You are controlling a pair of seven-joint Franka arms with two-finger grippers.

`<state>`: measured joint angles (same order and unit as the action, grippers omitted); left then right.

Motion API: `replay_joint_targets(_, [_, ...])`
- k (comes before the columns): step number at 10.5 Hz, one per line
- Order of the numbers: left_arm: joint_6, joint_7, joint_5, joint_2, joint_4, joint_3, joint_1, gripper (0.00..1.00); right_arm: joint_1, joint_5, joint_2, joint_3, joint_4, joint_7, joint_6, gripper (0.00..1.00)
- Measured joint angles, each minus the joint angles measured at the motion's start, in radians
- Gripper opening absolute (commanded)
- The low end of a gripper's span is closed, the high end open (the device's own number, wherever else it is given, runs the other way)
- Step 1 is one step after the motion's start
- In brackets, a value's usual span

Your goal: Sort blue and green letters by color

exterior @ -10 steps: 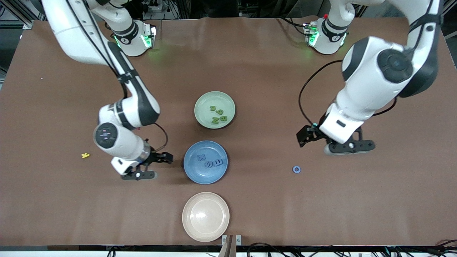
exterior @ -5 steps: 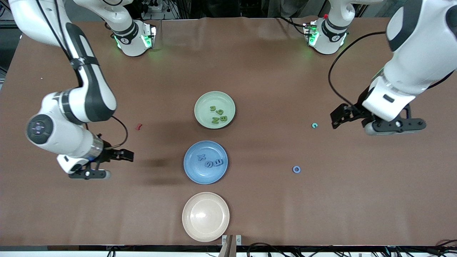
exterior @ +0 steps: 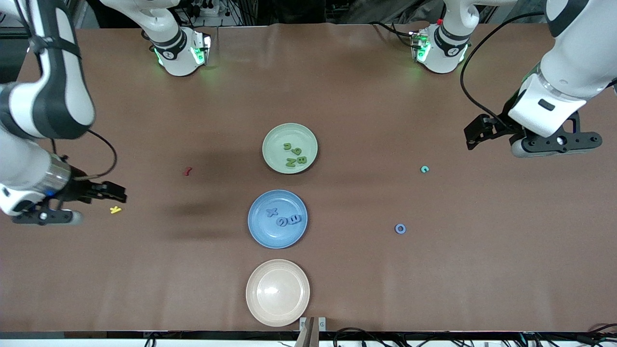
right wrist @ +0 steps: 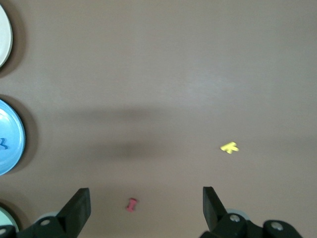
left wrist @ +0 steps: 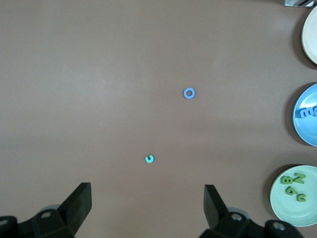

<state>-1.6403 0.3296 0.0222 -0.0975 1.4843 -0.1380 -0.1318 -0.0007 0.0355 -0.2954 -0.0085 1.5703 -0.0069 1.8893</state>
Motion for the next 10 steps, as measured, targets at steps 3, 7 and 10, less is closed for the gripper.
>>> replay_joint_targets(3, [0.030, 0.000, 0.003, 0.024, -0.002, 0.001, 0.006, 1.00, -0.004, 0.000, 0.088, -0.040, 0.002, -0.005, -0.079, 1.00])
replay_joint_targets(7, [0.036, -0.042, 0.004, 0.031, -0.003, 0.001, 0.016, 1.00, -0.003, -0.056, 0.154, -0.087, -0.071, -0.005, -0.259, 1.00])
replay_joint_targets(10, [0.037, -0.052, 0.004, 0.031, -0.003, 0.001, 0.017, 1.00, -0.001, -0.063, 0.165, -0.093, -0.135, -0.006, -0.336, 1.00])
